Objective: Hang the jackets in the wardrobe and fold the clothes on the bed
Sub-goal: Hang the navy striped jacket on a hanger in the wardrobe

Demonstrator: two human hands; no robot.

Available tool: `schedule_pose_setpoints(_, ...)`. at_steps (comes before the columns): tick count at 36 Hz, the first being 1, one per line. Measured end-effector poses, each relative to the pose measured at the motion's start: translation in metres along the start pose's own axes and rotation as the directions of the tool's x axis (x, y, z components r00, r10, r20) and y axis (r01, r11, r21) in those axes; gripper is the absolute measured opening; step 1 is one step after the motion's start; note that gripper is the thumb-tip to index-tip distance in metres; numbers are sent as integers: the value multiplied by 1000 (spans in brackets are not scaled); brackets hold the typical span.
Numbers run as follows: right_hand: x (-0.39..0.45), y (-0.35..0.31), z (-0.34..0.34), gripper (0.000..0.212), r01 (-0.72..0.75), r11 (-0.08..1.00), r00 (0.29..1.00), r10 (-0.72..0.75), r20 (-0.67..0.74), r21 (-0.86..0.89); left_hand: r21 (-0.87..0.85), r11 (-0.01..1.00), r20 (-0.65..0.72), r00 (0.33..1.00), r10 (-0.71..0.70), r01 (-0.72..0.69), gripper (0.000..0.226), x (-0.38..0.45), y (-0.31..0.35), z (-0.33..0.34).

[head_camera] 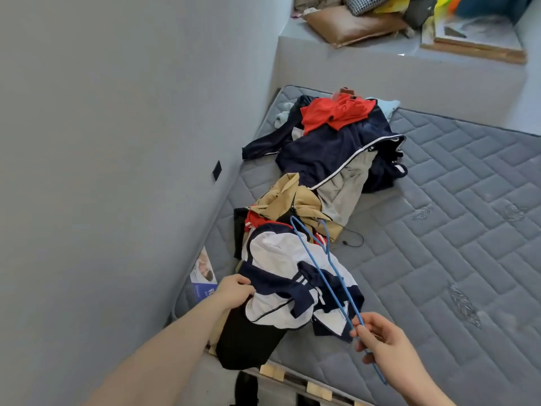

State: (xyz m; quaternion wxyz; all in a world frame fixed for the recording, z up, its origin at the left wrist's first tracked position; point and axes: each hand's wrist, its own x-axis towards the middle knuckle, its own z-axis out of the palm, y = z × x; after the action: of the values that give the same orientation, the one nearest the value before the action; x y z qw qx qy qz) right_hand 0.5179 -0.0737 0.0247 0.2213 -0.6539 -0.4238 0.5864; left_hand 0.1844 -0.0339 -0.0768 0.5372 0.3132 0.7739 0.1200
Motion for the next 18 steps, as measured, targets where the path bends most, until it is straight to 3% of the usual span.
schedule_pose_setpoints(3,19,11,13,19,10,1000,999,-10,-32,10,-120,989,55,996,-74,81,41,44,6,11)
schedule_pose_setpoints(7,39,25,28,21,18,1000,998,-18,-62,0,-329,895,89,954,-287,300,70,88,7,29)
schedule_pose_setpoints(11,47,35,36,21,6,999,993,-1,-119,42,-457,830,101,945,-310,321,78,111,-2,36)
schedule_pose_setpoints(13,45,37,40,20,-17,997,988,28,-151,74,-454,847,31,955,-295,276,67,112,-4,35)
schedule_pose_setpoints(16,37,36,43,19,-40,993,980,60,-190,107,-471,871,-97,973,-209,141,11,101,-5,26)
schedule_pose_setpoints(18,29,32,44,19,-34,992,976,60,-210,122,-483,874,-141,980,-142,57,13,81,-1,17)
